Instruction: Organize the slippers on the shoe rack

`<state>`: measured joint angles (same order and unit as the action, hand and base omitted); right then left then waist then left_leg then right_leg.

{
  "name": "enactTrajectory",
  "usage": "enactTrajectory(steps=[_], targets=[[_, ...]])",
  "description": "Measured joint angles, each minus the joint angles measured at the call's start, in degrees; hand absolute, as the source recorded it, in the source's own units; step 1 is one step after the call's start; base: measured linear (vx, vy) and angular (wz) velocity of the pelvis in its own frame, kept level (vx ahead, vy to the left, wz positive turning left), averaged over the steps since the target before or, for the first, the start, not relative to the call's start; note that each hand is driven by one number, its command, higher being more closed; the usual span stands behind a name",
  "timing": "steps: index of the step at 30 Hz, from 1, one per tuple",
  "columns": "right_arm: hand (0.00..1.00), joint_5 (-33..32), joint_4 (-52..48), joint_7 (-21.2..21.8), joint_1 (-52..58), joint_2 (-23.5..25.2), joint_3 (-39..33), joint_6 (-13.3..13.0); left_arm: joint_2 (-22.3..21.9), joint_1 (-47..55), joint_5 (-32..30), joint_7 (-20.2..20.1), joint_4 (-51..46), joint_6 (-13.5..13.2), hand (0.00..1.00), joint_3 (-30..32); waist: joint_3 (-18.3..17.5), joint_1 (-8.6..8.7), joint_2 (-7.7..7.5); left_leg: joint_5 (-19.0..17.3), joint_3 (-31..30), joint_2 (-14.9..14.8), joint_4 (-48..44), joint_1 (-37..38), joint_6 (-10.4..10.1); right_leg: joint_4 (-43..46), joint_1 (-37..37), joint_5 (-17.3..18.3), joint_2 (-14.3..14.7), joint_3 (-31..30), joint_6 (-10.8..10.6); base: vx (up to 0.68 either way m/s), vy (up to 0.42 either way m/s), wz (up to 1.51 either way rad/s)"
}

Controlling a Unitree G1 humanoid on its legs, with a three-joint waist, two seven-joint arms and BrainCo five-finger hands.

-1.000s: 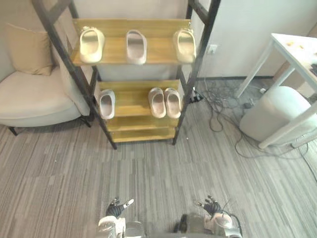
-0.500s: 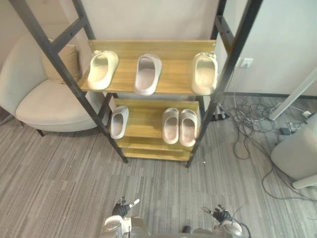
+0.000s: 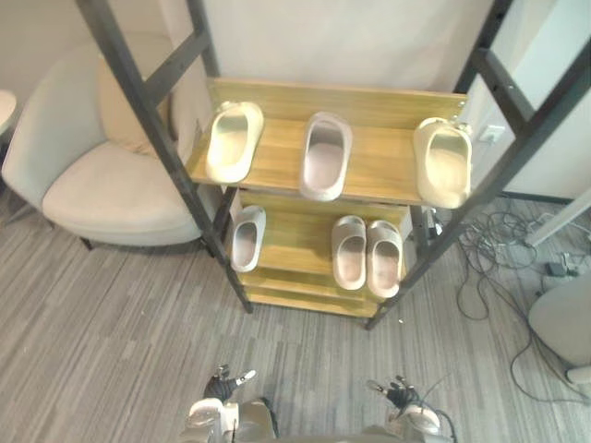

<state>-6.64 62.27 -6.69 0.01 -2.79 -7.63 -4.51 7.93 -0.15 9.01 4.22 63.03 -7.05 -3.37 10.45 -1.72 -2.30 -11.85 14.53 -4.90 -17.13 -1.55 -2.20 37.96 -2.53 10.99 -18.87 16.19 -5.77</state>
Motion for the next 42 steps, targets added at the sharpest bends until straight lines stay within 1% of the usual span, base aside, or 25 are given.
enactTrajectory(steps=[1, 2, 3, 4, 5, 6, 8, 11, 14, 18, 19, 20, 22, 24, 26, 28, 31, 33, 34, 35, 36, 37, 38, 41, 42], targets=[[0.00, -0.02, 0.22, 0.16, 0.02, 0.23, 0.37, 0.00, 0.26, 0.05, 0.04, 0.05, 0.14, 0.00, 0.00, 0.10, -0.24, -0.04, -0.39, 0.53, 0.04, -0.19, 1.17, 0.64, -0.23, -1.99, 0.03, 2.41, 1.09, 0.95, -0.32, 0.06, -0.062, -0.09], [0.00, -0.02, 0.34, 0.31, 0.03, 0.20, 1.33, 0.01, 0.29, -0.18, 0.04, 0.02, 1.08, 0.03, 0.00, 0.06, -0.32, 0.52, -0.56, 1.73, 0.12, -0.78, 2.74, 1.24, -0.97, -11.51, 0.71, 3.00, 4.79, 2.70, 0.49, 0.07, -0.089, -0.08], [0.00, -0.01, 0.35, 0.33, 0.03, 0.24, 1.35, 0.00, 0.30, -0.18, 0.05, 0.02, 1.14, 0.02, 0.00, 0.07, -0.35, 0.56, -0.67, 1.82, 0.11, -0.65, 2.72, 1.32, -1.03, -12.69, 0.76, 2.34, 5.07, 2.86, 0.88, 0.07, -0.124, 0.02], [0.00, -0.06, 0.48, 0.46, 0.27, 0.36, 1.38, 0.03, 0.56, -0.30, -0.10, -0.17, 1.23, 0.01, 0.00, 0.12, -0.49, 0.59, -1.57, 2.00, -0.16, 0.39, 3.08, 1.57, -1.25, -17.39, 2.11, 1.60, 5.69, 4.81, 1.76, 0.09, -0.121, 0.02], [0.00, -0.02, 1.25, 0.49, -0.03, -0.24, 1.14, -0.02, -0.30, -0.28, -0.29, -0.58, 1.82, 0.04, 0.00, 0.13, -0.61, 1.14, 0.33, 2.21, -1.51, -0.48, 3.46, 1.82, -1.52, -21.47, 4.05, 0.23, 7.62, 5.18, 1.76, 0.09, -0.112, -0.01], [0.00, -0.06, 1.29, 0.52, -0.02, -0.72, 1.12, -0.07, -0.68, -0.18, -0.33, -0.70, 1.92, 0.06, 0.00, 0.13, -0.79, 1.34, 0.86, 2.28, -1.58, -0.75, 3.96, 1.93, -1.64, -22.81, 4.54, -0.20, 8.22, 5.15, 1.73, 0.11, -0.085, -0.07], [0.00, -0.02, 1.62, 0.54, 0.12, -1.63, 1.16, 0.04, -1.63, 0.21, -0.39, -0.84, 1.92, 0.03, 0.00, 0.14, -1.31, 1.33, 2.35, 2.88, -1.52, -1.78, 5.96, 2.96, -2.60, -27.63, 7.12, -2.30, 10.53, 5.36, 2.11, 0.14, -0.087, -0.06], [0.00, -0.04, 1.59, 0.51, 0.46, -1.48, 1.14, -0.05, -1.42, 0.32, -0.58, -1.01, 1.92, 0.02, 0.00, 0.20, -1.10, 1.34, 1.80, 3.22, -1.27, -2.33, 8.18, 5.43, -3.18, -31.61, 10.15, -3.64, 12.03, 5.53, 2.38, 0.09, -0.065, -0.06], [0.00, -0.06, 1.58, 0.47, 0.72, -1.17, 1.14, -0.15, -1.37, 0.43, -1.10, -1.03, 1.92, 0.02, 0.00, 0.23, -1.40, 1.34, 1.05, 3.34, -0.98, -2.09, 9.05, 5.95, -3.31, -33.23, 10.89, -4.18, 12.19, 5.46, 2.14, 0.06, -0.006, -0.04], [0.00, -0.06, 1.58, 0.48, 0.77, -0.96, 1.20, -0.22, -1.33, 0.42, -1.19, -1.03, 1.93, 0.04, 0.00, 0.23, -1.42, 1.35, 0.94, 3.32, -1.08, -1.37, 8.58, 5.67, -3.25, -35.41, 11.96, -5.46, 11.79, 5.59, 1.58, 0.03, 0.035, 0.03], [0.00, -0.11, 1.51, 0.49, 0.76, -0.66, 1.25, -0.26, -1.23, 0.32, -1.24, -1.02, 1.86, 0.03, 0.00, 0.21, -1.31, 1.36, 0.85, 2.98, -1.40, -1.42, 6.32, 4.50, -2.85, -35.42, 12.04, -5.59, 11.59, 5.76, 1.52, -0.01, 0.032, 0.19], [0.00, -0.16, 1.51, 0.49, 0.75, -0.39, 1.30, -0.33, -1.07, 0.08, -1.42, -1.03, 1.74, 0.02, 0.00, 0.21, -1.13, 1.41, 0.77, 2.11, -2.31, -1.72, 1.64, 1.98, -2.37, -35.43, 12.12, -5.70, 11.48, 6.19, 1.53, -0.03, 0.030, 0.29], [0.00, -0.21, 1.46, 0.55, 0.56, -0.84, 1.74, -0.58, -1.21, -1.11, -1.54, -0.97, 0.95, -0.03, 0.00, 0.21, 0.12, 1.07, 1.19, 0.60, -4.20, -3.75, -11.50, -3.78, -3.10, -35.76, 13.61, -5.71, 11.93, 6.85, 1.53, -0.07, 0.035, 0.20], [0.00, -0.22, 1.46, 0.45, 0.56, -1.20, 2.18, -0.60, -1.51, -1.02, -1.52, -0.89, 0.49, -0.15, 0.00, 0.19, 0.61, 0.74, 1.83, 0.55, -4.19, -5.14, -16.77, -5.48, -3.19, -36.38, 14.56, -5.71, 12.27, 6.20, 1.52, -0.09, 0.089, -0.12], [0.00, -0.21, 1.14, 0.44, 0.53, -1.37, 2.18, -0.64, -1.61, -1.06, -1.51, -0.81, 0.49, -0.15, 0.00, 0.18, 0.75, 0.79, 2.21, 0.17, -4.24, -5.52, -16.05, -5.48, -3.52, -36.52, 13.61, -6.04, 12.63, 4.88, 1.47, -0.07, 0.092, -0.27], [0.00, -0.30, 0.82, 0.39, 0.37, -1.33, 2.11, -0.62, -1.51, -1.21, -1.50, -0.79, 0.54, -0.12, 0.00, 0.18, 0.78, 0.83, 2.32, -0.18, -4.74, -5.42, -12.48, -5.45, -3.17, -38.06, 12.34, -7.50, 13.21, 3.85, 1.73, -0.06, 0.062, -0.22], [0.00, -0.33, 0.41, 0.33, 0.30, -1.37, 2.10, -0.60, -1.30, -1.40, -1.42, -0.65, 0.67, -0.08, 0.00, 0.15, 0.99, 0.87, 2.37, -0.27, -7.29, -4.32, -7.09, -4.53, -3.18, -41.76, 11.29, -10.65, 14.04, 2.86, 1.82, -0.05, 0.033, -0.18], [0.00, -0.26, 0.43, 0.34, 0.35, -1.68, 2.08, -0.57, -1.51, -1.24, -1.13, -0.66, 0.74, -0.04, 0.00, 0.09, 1.13, 0.88, 2.71, -1.33, -7.19, -4.00, -4.97, -2.56, -3.17, -41.66, 11.52, -10.85, 13.97, 1.92, 1.62, -0.05, 0.081, -0.20], [0.00, -0.19, 0.43, 0.34, 0.38, -1.88, 2.04, -0.55, -1.71, -1.03, -1.04, -0.67, 0.77, -0.01, 0.00, 0.07, 1.07, 0.88, 3.12, -2.48, -7.21, -3.72, -4.00, -1.86, -2.93, -41.02, 11.44, -10.54, 13.91, 1.46, 1.23, -0.06, 0.117, -0.33], [0.00, -0.08, 0.36, 0.39, 0.34, -1.91, 2.02, -0.44, -1.94, -0.79, -1.04, -0.71, 0.71, -0.02, 0.00, 0.04, 0.73, 0.78, 3.43, -3.79, -6.06, -3.40, -3.18, -1.22, -2.27, -35.58, 8.11, -7.67, 12.62, -0.22, 0.10, -0.08, 0.128, -0.34], [0.00, -0.07, 0.33, 0.41, 0.34, -1.98, 2.02, -0.43, -1.95, -0.76, -1.04, -0.72, 0.71, -0.03, 0.00, 0.03, 0.63, 0.74, 3.39, -4.00, -5.77, -3.34, -3.11, -1.22, -2.07, -34.29, 7.32, -7.00, 12.27, -0.59, -0.12, -0.08, 0.125, -0.41], [0.00, -0.06, -0.01, 0.48, 0.33, -2.04, 1.97, -0.39, -1.86, -0.43, -1.03, -0.74, 0.72, -0.03, 0.00, 0.05, 0.19, 0.69, 3.02, -4.45, -4.72, -2.43, -2.92, -1.37, -1.96, -29.06, 3.93, -4.93, 10.68, -1.83, -0.51, -0.05, 0.128, -0.41], [0.00, -0.04, -0.35, 0.63, 0.33, -1.70, 2.06, -0.26, -1.62, -0.15, -1.04, -0.75, 0.79, 0.02, 0.00, -0.05, -0.46, 0.73, 2.02, -4.54, -2.95, -0.77, -1.96, -1.13, -1.54, -22.12, -0.03, -2.91, 8.24, -3.47, -0.43, -0.02, 0.121, -0.43], [0.00, -0.04, -0.32, 0.86, 0.05, -1.56, 2.22, -0.20, -0.73, -0.12, -1.06, -0.74, 1.16, 0.07, 0.00, -1.12, -0.65, 0.96, 1.09, -2.97, -1.35, 1.23, 0.87, 1.83, -0.74, -17.03, -2.31, -1.64, 5.83, -3.20, -0.06, 0.07, 0.087, -0.26], [0.00, -0.04, -0.29, 0.85, 0.09, -1.56, 2.40, -0.21, -0.72, -0.01, -1.06, -0.72, 1.18, 0.08, 0.00, -1.19, -0.73, 1.05, 1.07, -2.67, -1.27, 1.47, 1.66, 2.54, -0.70, -17.24, -2.07, -1.64, 5.70, -2.60, -0.07, 0.10, 0.051, -0.12]])
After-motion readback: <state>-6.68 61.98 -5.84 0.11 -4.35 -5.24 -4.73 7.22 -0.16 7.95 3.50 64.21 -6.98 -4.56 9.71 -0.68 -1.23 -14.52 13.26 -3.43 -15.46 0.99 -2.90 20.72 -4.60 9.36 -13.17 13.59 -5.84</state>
